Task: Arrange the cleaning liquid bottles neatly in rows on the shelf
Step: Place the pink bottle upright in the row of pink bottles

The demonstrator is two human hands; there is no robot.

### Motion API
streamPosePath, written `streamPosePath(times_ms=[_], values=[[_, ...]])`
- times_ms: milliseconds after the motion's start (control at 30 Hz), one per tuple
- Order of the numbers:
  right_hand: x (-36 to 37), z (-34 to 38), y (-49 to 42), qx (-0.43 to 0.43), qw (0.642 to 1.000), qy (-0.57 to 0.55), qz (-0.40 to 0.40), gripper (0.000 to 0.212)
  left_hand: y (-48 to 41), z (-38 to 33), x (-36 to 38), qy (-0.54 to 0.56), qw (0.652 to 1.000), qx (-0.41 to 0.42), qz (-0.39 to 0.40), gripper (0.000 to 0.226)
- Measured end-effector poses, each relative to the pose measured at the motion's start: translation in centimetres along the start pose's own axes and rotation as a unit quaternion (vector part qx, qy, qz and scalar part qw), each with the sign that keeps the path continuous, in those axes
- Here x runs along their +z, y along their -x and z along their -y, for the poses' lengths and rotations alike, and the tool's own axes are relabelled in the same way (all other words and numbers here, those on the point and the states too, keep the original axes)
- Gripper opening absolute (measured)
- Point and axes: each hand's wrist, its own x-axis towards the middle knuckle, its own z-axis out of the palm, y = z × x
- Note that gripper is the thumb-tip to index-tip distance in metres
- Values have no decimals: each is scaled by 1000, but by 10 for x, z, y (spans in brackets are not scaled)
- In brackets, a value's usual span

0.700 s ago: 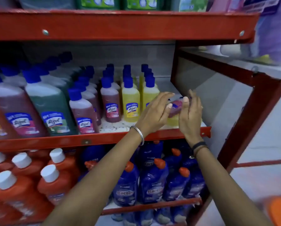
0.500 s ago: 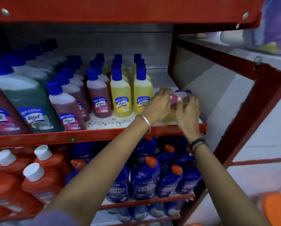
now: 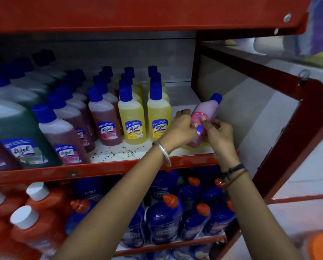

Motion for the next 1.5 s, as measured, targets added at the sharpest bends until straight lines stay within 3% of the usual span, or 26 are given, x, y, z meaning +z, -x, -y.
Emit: streamPosePath(times_ms=[133,233,400,533,733,1033,1300,1400,1500], values=[[2,14,26,-21,997,-56,52,15,25,13,-14,117,992,53,-1,48],[11,20,56,-67,993,-69,74,12,49,28,-27,146,987,66,1,57],[46,23,88,-120,982,-70,126,22,88,51,-48,212,971,39,-101,60],[88,26,99,-147,973,-40,174,32,112,75,-68,183,960,41,-206,61],[144,13,102,-159,960,-14,228,43,130,110,-78,90,953,29,-286,72],[176,-19,94,-153,957,16,245,49,133,139,-70,59,963,-35,-260,90],[175,-22,100,-190,969,73,138,24,140,135,-68,80,965,-26,-248,81],[170,-22,99,-199,962,76,171,6,148,134,-65,76,960,-10,-271,79],[169,-23,100,-195,952,90,218,33,150,135,-65,69,959,16,-273,76]])
